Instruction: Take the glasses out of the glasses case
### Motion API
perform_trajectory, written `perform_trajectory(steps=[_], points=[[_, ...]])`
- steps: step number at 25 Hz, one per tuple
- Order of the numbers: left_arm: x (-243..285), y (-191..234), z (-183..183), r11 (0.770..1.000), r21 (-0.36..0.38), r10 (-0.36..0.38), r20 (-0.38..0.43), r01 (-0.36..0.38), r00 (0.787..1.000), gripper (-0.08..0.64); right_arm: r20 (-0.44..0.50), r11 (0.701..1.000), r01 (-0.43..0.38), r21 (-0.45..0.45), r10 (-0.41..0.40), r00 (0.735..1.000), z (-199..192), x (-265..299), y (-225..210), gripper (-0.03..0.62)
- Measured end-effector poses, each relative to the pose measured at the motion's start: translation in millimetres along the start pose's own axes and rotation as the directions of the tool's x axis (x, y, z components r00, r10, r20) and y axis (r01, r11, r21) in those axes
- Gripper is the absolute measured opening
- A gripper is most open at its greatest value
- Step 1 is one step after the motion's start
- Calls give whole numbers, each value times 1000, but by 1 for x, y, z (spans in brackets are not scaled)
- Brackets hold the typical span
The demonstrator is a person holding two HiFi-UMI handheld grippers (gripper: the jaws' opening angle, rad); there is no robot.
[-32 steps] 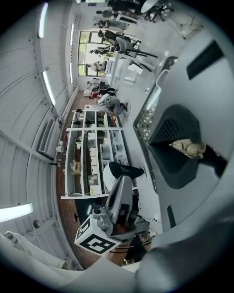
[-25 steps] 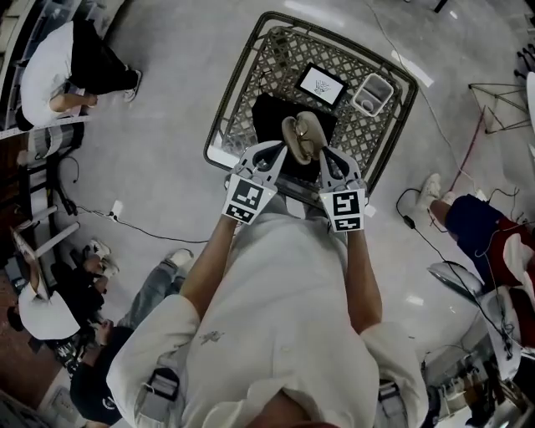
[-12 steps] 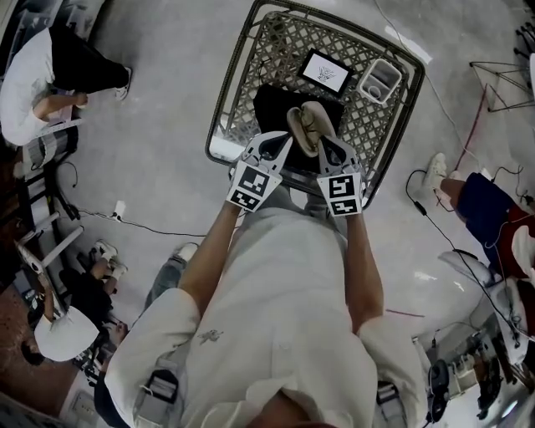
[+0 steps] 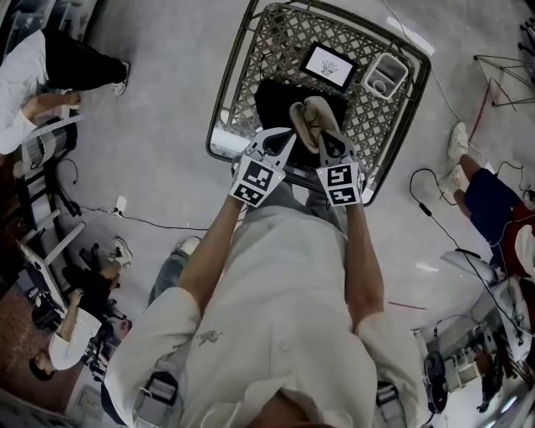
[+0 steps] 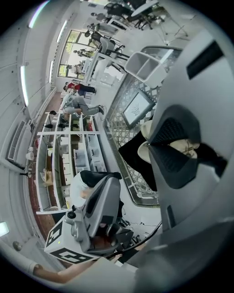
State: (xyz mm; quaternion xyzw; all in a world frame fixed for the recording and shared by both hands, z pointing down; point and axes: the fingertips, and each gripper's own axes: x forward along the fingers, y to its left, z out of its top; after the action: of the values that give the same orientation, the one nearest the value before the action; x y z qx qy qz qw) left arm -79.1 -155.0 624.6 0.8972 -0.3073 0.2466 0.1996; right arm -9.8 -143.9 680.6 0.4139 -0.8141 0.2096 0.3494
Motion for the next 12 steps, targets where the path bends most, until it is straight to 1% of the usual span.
perform_trajectory(steps=[6,12], points=[[8,1,-6,1000,-8,-9,-18,9,1000,12,-58,999,-42,-16,41,997,-14,16,7,32],[14,5,-11,1000,-16,-12,-32,12,999,12,-117,995,-93,-31,89,989,-25,39,15,59]])
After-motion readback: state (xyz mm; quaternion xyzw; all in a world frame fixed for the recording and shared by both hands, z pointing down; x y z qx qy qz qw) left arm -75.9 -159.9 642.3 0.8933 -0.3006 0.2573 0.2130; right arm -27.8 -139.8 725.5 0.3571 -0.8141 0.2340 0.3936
